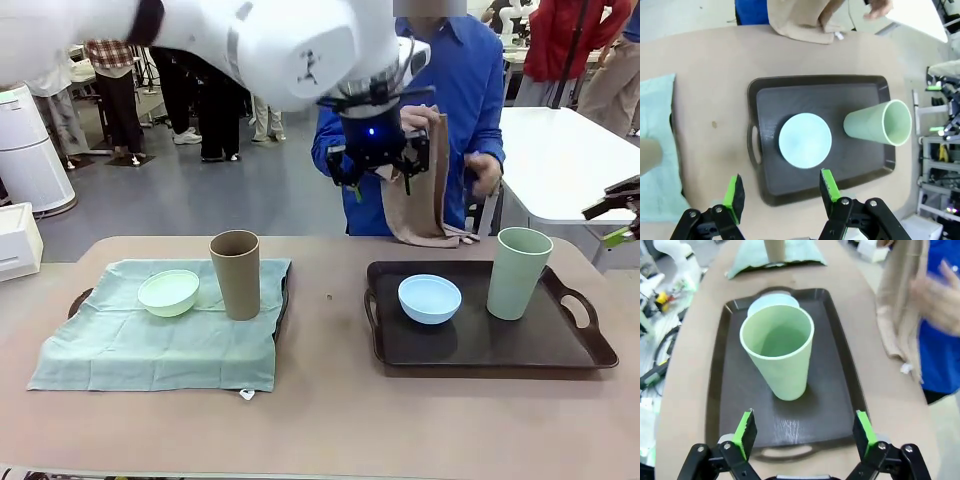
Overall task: Set up a tray with a mat and arrange the tableware.
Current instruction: Pick up the Picnic Bowl and Reusable plastic cup from the Handle tray in front of the human's position and hold them in the air.
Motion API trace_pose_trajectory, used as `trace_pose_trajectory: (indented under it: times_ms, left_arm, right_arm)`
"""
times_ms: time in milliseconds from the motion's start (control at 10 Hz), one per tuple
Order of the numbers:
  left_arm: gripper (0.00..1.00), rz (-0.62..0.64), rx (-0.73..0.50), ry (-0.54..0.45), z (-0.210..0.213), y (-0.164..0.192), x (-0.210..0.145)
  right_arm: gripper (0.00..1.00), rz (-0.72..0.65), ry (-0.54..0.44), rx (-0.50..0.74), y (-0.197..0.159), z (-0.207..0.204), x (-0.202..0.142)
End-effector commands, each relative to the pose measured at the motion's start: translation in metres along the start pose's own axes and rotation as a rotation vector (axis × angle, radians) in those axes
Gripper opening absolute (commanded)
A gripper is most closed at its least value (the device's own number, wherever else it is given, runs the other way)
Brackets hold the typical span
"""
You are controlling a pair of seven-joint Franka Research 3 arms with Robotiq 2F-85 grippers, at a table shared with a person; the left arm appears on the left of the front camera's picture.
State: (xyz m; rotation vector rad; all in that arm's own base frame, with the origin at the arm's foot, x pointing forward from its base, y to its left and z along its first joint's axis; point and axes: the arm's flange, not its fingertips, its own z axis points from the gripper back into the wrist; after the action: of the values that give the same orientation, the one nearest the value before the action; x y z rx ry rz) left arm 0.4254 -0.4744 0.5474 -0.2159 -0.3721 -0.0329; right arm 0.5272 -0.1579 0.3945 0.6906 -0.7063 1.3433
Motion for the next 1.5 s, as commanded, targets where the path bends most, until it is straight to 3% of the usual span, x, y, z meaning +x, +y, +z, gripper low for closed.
trace_pose_trajectory:
  times_ms: [0,700,1000,1100,1400]
  left_arm:
    - [0.79,0.032,0.006,-0.036,-0.017,-0.001,-0.006]
    - [0.79,0.033,0.01,0.042,-0.094,0.002,-0.025]
    - [0.79,0.023,0.014,0.06,-0.115,-0.006,-0.029]
    - [0.79,-0.002,-0.003,0.102,-0.112,-0.008,-0.031]
    - [0.79,-0.007,0.022,0.086,-0.112,0.0,-0.029]
  right_arm:
    - [1.0,0.003,-0.003,0.059,-0.008,-0.01,-0.013]
    - [1.0,0.089,-0.017,0.121,0.007,-0.072,0.001]
    - [1.0,0.058,0.012,0.132,0.006,-0.1,0.005]
    - [1.0,0.044,0.032,0.135,0.007,-0.099,0.006]
    - [1.0,0.068,0.002,0.161,0.001,-0.091,0.005]
